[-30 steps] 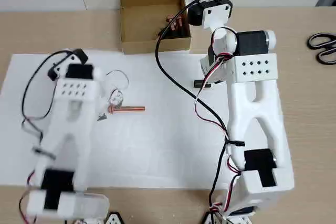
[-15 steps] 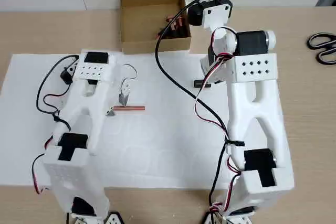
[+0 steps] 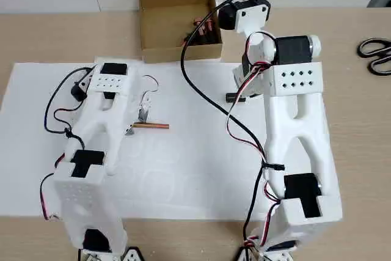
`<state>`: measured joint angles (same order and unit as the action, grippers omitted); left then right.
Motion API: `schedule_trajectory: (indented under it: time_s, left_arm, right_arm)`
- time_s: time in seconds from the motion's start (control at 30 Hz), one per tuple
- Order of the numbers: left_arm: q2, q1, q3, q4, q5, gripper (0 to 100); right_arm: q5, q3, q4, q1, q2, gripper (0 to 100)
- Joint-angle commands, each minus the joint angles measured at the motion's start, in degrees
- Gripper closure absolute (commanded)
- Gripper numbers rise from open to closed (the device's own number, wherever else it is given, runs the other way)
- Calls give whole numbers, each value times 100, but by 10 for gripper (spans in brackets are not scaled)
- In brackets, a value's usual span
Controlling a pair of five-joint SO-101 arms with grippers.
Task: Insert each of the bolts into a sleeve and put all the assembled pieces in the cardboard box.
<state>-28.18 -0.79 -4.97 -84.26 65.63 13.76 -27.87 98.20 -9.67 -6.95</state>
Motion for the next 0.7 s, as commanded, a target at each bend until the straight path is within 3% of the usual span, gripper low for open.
schedule_trajectory:
  time_s: [0.0, 0.17, 0.33, 0.43, 0.6, 0.67]
  left_arm:
    - [-53, -62, -75, 141, -9, 972]
    - [-35, -105, -75, 132, -88, 995]
    - [-26, -255, -101, 132, -791, 995]
    - [-26, -290, -426, -202, -1785, 995]
    - [-26, -308, -1736, -1486, -3956, 995]
    - [-18, -273, -2132, -1626, -4835, 995]
  right_arm:
    - [-79, -44, 66, 22, 365, 991]
    - [-79, -44, 66, 22, 365, 991]
    - [-79, -44, 66, 31, 365, 991]
    - [-79, -44, 66, 31, 365, 991]
    - [-79, -44, 66, 31, 365, 991]
    - [-79, -44, 66, 31, 365, 991]
